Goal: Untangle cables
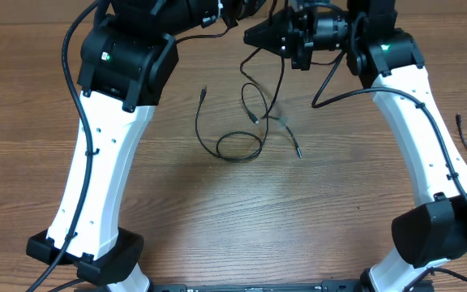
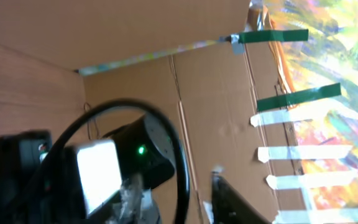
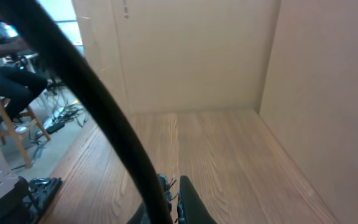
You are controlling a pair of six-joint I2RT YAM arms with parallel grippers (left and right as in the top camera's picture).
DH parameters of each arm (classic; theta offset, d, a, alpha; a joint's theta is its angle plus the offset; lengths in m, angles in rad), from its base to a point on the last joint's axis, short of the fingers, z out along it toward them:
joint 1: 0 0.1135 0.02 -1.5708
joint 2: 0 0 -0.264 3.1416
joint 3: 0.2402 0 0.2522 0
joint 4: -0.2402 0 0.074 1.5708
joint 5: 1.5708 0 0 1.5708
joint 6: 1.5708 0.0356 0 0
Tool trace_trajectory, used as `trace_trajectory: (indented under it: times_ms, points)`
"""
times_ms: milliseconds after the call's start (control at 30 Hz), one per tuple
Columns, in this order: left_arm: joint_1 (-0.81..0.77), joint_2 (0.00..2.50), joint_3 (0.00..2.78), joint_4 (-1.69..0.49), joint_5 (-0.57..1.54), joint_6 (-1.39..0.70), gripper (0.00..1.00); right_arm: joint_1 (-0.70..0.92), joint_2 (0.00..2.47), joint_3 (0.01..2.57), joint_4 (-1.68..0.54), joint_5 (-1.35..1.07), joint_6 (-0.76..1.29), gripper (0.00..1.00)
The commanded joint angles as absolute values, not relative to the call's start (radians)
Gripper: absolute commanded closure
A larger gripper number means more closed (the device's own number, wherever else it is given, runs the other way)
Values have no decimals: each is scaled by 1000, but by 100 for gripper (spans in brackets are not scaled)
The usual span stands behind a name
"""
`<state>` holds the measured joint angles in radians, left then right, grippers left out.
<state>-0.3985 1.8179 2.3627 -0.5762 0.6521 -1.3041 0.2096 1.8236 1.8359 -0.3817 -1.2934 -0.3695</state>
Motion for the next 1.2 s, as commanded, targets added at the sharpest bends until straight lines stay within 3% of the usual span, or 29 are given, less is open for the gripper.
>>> trace_trajectory:
  times_ms: [0,300,800,1033,1067,1100,1133,1167]
  points:
    - [-366,1822,2374,-575,773,-1277,57,152,1820,1832,-369,-1211,-317,96]
    - [-345,1822,2374,-578,949,-1206,57,-30,1820,1832,-363,-916,-310,96]
    - [-347,1822,2374,-703,1117,-1068,61,-550,1858,1832,-395,-206,-310,96]
    - [-347,1822,2374,-791,1113,-996,61,-742,1901,1832,-469,336,-226,96]
    - [-347,1822,2374,-796,1113,-990,61,-760,1903,1832,-470,352,-224,91]
    - [-347,1822,2374,-798,1113,-989,61,-772,1903,1832,-470,332,-226,20]
    - [-347,1822,2374,-799,1113,-981,61,-781,1902,1832,-471,302,-241,0]
    - [-347,1822,2374,-800,1112,-973,61,-784,1900,1834,-474,287,-241,0]
